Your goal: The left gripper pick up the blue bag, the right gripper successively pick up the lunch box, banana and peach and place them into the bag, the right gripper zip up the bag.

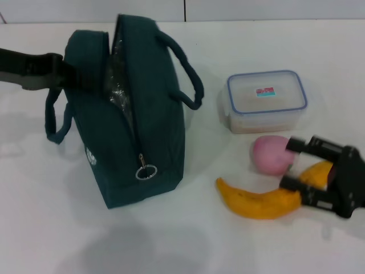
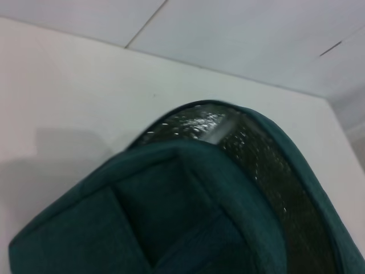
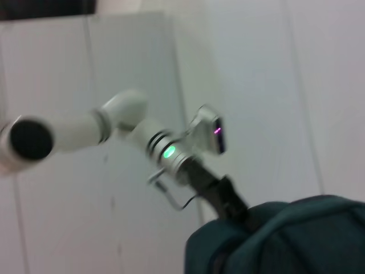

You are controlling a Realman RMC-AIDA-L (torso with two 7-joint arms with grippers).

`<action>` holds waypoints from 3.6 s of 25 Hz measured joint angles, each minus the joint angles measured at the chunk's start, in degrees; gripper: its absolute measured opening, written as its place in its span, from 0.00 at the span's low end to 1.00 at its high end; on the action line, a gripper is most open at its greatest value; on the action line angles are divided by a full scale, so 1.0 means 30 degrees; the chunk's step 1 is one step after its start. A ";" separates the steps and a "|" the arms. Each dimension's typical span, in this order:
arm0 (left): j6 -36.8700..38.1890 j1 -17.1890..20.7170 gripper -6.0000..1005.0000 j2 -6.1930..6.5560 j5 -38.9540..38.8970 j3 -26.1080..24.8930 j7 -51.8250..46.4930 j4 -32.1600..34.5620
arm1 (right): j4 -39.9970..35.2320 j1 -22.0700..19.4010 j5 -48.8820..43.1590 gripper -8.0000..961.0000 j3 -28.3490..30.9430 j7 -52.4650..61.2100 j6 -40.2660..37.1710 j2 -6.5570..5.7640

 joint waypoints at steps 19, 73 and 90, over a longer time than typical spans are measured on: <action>-0.0004 0.0088 0.04 0.0337 -0.2453 -0.0094 0.1176 -0.0952 | 0.4597 0.0076 0.9767 0.76 -0.0001 1.5924 0.7082 -0.0015; 0.0002 0.0024 0.04 0.0432 -0.2896 -0.0094 0.2387 -0.0953 | 0.5089 0.3952 0.9807 0.13 -0.0802 1.6536 1.1764 0.0234; -0.0019 -0.0207 0.04 0.0318 -0.3308 -0.0091 0.2388 -0.1994 | 0.3418 0.2756 1.5012 0.11 -0.0730 1.5916 0.5228 0.0008</action>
